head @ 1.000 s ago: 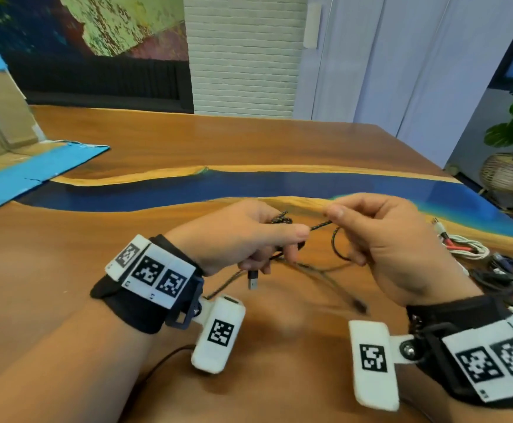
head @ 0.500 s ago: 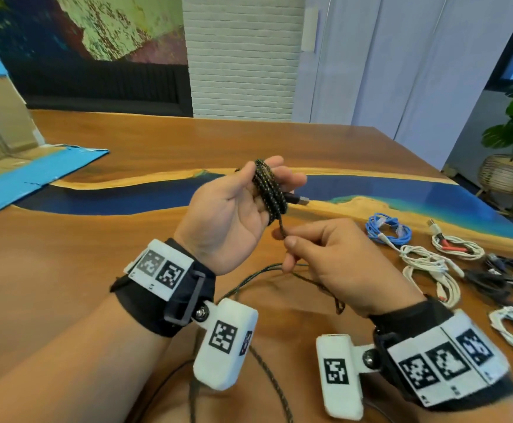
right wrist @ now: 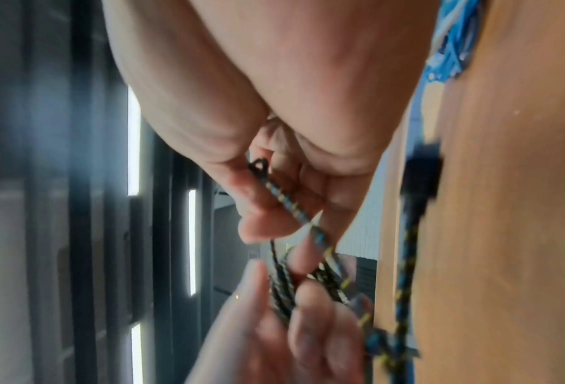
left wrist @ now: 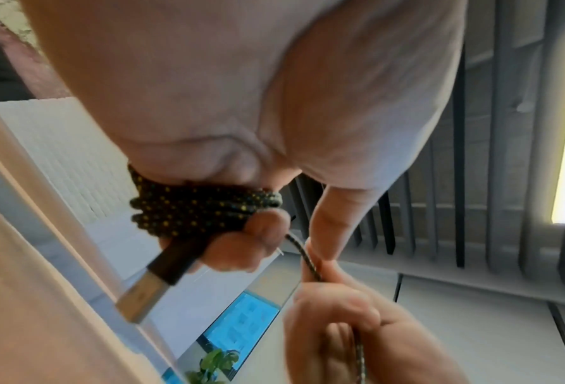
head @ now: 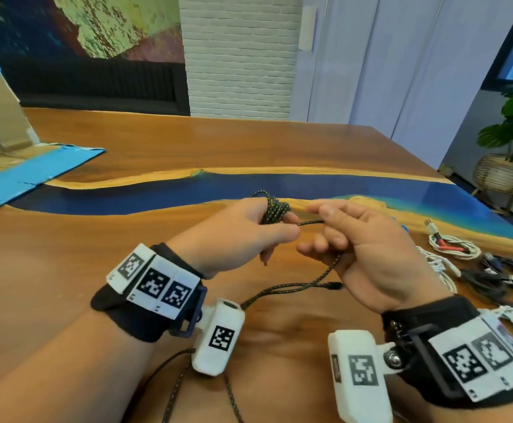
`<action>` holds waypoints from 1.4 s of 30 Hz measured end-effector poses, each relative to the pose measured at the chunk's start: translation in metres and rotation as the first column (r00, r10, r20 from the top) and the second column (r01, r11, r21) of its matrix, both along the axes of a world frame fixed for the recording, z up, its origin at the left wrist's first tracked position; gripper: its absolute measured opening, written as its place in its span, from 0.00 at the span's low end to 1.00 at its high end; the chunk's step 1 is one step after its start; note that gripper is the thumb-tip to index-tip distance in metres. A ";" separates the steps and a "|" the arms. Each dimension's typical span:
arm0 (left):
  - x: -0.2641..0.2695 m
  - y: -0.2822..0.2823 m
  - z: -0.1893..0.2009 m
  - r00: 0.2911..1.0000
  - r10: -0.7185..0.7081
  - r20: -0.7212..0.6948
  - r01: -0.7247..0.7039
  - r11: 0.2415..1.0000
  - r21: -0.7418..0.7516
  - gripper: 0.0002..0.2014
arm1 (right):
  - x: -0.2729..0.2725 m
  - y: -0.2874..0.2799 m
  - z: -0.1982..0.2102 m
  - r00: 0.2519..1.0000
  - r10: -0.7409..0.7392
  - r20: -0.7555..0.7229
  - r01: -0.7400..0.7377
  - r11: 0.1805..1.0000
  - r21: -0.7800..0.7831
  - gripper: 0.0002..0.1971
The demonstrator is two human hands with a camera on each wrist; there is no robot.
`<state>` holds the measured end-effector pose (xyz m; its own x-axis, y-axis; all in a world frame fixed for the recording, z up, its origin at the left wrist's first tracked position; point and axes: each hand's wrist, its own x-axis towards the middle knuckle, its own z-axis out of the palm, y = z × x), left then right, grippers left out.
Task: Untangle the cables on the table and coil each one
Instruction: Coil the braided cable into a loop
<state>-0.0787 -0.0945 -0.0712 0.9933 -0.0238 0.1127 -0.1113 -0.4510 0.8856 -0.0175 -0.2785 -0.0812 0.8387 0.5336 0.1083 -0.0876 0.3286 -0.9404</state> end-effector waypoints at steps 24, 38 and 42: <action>-0.007 0.007 0.009 0.976 -0.202 0.075 0.193 0.664 -0.722 0.17 | 0.017 -0.012 -0.007 0.910 -0.040 0.414 0.219 0.892 -0.395 0.21; 0.006 -0.004 0.007 0.975 0.135 0.175 0.091 0.476 -0.875 0.17 | -0.016 0.025 -0.021 0.897 0.381 0.223 -0.210 0.812 -0.544 0.17; 0.007 0.002 0.002 0.959 0.247 0.139 -0.133 0.826 -0.547 0.11 | -0.028 0.018 -0.014 0.821 0.532 0.205 -0.332 0.739 -0.586 0.14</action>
<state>-0.0717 -0.0928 -0.0689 0.9276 0.2826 0.2443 -0.2680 0.0481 0.9622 -0.0451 -0.2602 -0.0957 0.4616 0.8853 -0.0560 0.2549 -0.1928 -0.9476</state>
